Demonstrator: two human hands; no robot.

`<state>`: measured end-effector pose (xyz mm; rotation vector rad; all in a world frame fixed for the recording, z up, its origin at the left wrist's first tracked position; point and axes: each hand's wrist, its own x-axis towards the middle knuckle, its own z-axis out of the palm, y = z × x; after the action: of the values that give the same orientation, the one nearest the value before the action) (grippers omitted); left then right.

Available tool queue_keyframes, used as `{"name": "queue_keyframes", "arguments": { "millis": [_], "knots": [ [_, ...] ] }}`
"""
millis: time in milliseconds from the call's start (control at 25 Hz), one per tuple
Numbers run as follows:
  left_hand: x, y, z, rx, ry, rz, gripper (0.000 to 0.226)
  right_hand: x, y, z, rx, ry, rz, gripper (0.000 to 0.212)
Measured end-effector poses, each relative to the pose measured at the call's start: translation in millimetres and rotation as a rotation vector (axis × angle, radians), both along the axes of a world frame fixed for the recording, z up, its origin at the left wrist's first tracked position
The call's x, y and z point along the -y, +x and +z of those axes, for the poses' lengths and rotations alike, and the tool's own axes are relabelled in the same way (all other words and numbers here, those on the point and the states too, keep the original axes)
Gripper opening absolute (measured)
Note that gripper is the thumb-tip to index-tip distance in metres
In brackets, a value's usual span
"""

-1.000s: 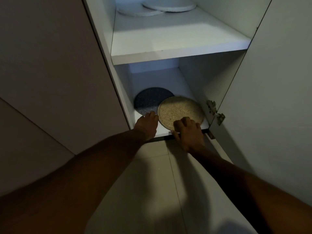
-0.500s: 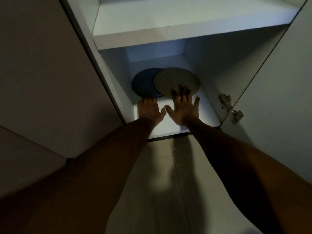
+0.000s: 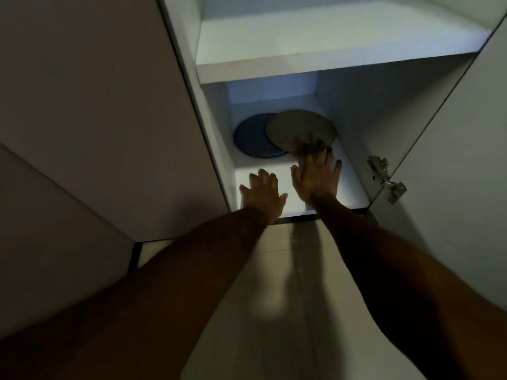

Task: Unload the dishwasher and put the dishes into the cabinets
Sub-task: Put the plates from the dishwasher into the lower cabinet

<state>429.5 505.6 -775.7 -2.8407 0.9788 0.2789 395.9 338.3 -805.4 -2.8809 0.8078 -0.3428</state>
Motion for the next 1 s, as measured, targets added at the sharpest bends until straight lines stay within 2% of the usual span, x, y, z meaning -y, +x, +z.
{"name": "queue_keyframes", "arguments": {
  "millis": [120,200,240,360,400,480,600,680,760,880,1000],
  "knots": [
    [-31.6,-15.9,9.8,0.013,0.031,-0.102,0.069,-31.7,-40.2,9.9,0.013,-0.008,0.025,0.070],
    [-50.4,-27.8,26.5,0.101,-0.082,-0.211,0.047,-65.5,-107.8,20.7,0.067,0.052,0.091,0.071],
    [-54.3,-39.1,38.2,0.159,-0.084,-0.262,0.041,-78.8,-152.8,31.5,0.077,0.020,0.117,0.074],
    [-46.6,-102.8,77.0,0.147,0.151,-0.363,0.048,-75.1,-242.0,98.5,0.045,-0.056,0.239,0.077],
    [-37.6,-134.0,94.7,0.151,0.124,-0.406,0.053,-65.8,-264.1,133.9,0.070,-0.082,0.217,0.076],
    [-17.1,-192.9,145.2,0.246,-0.027,-0.496,0.066,-49.5,-305.4,209.8,0.193,-0.131,0.136,0.074],
    [11.1,-264.9,256.1,0.412,-0.357,-0.604,0.084,-49.0,-379.4,301.3,0.470,-0.165,0.145,0.069],
    [8.4,-308.4,325.3,0.509,-0.601,-0.658,0.089,-70.5,-429.6,345.9,0.664,-0.205,0.141,0.068],
    [4.6,-357.6,385.0,0.608,-0.808,-0.795,0.087,-78.1,-480.6,384.9,0.838,-0.272,0.104,0.070],
    [8.9,-424.4,436.4,0.720,-0.955,-0.944,0.084,-58.3,-536.6,426.8,1.023,-0.400,-0.054,0.068],
    [49.3,-480.2,457.0,0.725,-0.969,-1.072,0.089,-13.5,-572.4,445.7,1.086,-0.393,-0.207,0.065]
  ]
}}
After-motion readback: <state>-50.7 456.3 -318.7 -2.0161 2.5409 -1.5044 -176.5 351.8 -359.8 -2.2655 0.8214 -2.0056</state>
